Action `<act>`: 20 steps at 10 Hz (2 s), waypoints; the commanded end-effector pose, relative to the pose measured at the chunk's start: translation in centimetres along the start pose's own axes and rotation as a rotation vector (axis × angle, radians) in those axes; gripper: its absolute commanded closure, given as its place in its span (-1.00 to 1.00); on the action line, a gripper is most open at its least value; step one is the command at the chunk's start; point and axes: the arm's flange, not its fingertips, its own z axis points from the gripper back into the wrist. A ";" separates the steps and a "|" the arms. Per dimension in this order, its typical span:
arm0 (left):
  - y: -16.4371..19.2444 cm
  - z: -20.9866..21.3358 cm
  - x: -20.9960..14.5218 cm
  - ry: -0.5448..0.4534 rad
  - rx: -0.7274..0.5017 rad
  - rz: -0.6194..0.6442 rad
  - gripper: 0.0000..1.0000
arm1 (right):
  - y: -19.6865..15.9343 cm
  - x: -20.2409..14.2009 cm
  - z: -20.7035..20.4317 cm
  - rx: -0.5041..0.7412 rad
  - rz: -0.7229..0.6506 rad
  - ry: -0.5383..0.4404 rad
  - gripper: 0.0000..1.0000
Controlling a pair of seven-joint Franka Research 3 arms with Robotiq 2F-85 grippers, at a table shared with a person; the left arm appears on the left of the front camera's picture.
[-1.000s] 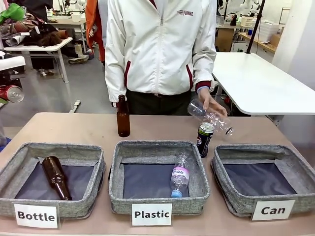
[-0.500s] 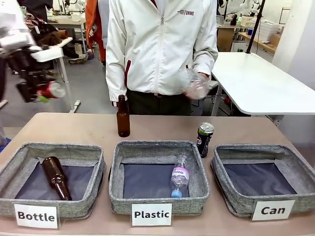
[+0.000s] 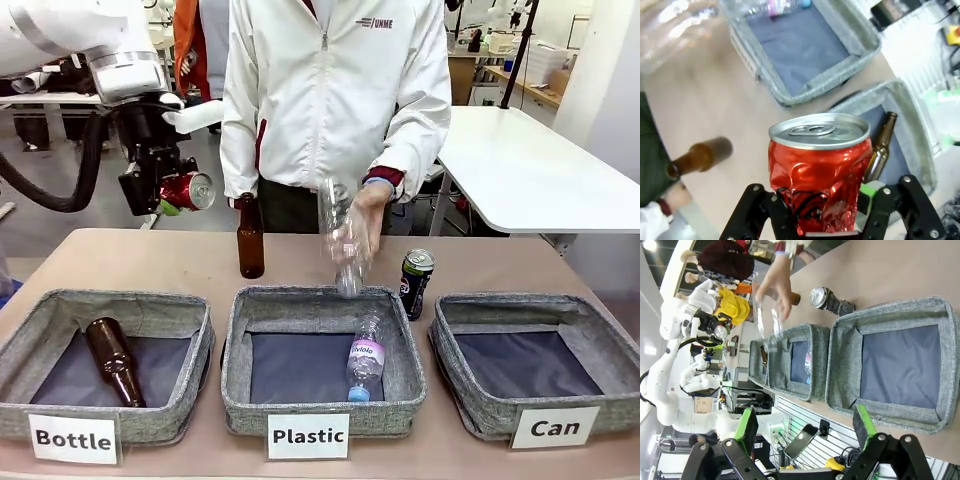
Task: Sort the can waste into the basket.
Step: Pick up the can waste from the table and place it in the right Fabric basket.
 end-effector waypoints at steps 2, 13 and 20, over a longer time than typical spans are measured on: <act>-8.2 1.2 -4.9 0.000 0.108 0.108 1.00 | 0.0 0.2 0.1 0.025 0.023 -0.013 -1.00; -8.3 -2.9 0.4 -0.058 0.166 0.164 1.00 | 0.0 0.2 0.1 0.025 0.023 -0.013 -1.00; 14.4 -6.3 23.7 -0.040 0.163 0.169 1.00 | 0.6 -4.6 11.0 -0.092 0.121 -0.005 -1.00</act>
